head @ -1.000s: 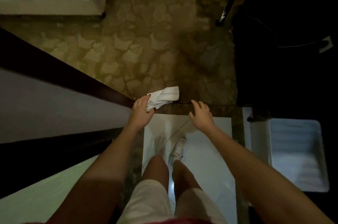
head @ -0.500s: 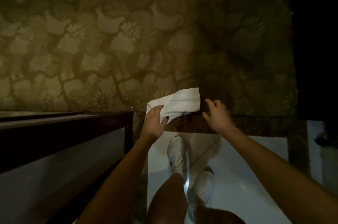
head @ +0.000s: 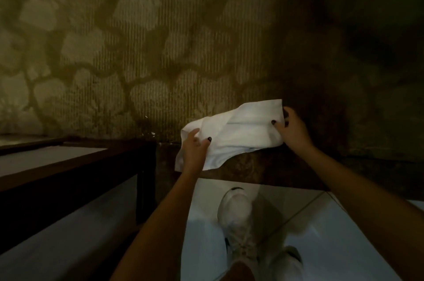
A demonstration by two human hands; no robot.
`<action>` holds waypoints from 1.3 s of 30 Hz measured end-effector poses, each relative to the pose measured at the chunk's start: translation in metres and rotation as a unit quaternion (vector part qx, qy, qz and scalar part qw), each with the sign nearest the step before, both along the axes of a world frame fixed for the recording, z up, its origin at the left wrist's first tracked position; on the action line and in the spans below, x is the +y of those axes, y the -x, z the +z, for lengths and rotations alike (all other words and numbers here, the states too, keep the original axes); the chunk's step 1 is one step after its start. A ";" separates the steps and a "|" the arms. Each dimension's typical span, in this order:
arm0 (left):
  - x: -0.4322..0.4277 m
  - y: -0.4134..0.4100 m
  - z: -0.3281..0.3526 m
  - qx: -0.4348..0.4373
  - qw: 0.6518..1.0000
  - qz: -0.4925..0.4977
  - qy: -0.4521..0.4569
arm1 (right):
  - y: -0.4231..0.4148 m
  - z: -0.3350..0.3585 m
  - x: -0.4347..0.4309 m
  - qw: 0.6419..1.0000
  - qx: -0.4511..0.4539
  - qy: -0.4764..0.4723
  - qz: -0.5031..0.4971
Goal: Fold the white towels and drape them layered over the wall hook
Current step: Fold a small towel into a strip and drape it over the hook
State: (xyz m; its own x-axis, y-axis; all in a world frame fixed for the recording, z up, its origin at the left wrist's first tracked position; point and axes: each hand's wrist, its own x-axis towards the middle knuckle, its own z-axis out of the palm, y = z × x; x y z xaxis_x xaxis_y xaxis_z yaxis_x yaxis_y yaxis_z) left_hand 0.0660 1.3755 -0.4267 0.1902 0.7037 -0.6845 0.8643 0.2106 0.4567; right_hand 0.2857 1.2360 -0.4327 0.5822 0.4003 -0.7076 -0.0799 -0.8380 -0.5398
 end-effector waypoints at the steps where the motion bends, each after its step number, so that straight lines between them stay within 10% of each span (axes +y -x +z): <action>1: -0.002 0.000 -0.002 -0.007 1.000 0.004 0.006 | 0.001 -0.004 0.005 0.999 0.022 0.000 -0.041; 7: -0.006 -0.012 -0.012 0.009 0.999 -0.031 -0.005 | 0.008 -0.005 0.024 0.974 0.060 -0.032 -0.215; 18: -0.015 -0.013 0.011 -0.059 0.990 -0.094 -0.087 | 0.020 0.044 0.003 0.977 -0.003 -0.075 -0.202; 39: -0.014 -0.052 0.509 -0.186 0.966 -0.166 -0.068 | 0.015 0.522 -0.104 0.976 -0.081 -0.089 -0.183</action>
